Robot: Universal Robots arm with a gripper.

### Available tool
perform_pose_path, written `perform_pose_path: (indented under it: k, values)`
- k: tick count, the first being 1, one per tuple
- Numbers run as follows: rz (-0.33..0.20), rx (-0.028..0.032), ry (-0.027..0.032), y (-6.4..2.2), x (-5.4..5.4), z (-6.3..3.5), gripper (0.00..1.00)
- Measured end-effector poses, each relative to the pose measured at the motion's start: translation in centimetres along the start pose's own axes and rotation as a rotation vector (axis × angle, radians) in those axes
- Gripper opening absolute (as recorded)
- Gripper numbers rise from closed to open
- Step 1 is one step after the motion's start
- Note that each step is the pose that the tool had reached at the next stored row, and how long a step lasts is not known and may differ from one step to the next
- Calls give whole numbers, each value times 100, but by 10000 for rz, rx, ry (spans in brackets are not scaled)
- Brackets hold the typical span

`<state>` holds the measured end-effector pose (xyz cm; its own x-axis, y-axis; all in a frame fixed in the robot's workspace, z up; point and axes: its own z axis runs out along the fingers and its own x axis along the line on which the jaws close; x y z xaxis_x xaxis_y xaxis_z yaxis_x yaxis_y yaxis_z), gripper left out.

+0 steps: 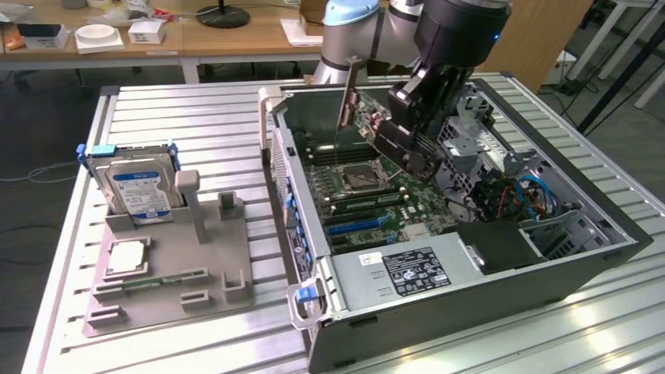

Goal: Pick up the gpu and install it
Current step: 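Insert the gpu into the slot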

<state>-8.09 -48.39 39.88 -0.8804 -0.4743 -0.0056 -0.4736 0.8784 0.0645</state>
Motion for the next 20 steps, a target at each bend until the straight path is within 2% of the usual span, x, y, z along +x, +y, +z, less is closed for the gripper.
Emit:
perform_pose_path:
  k: [20]
  values:
    - [-2923,-19,187,-7,-10,16,26]
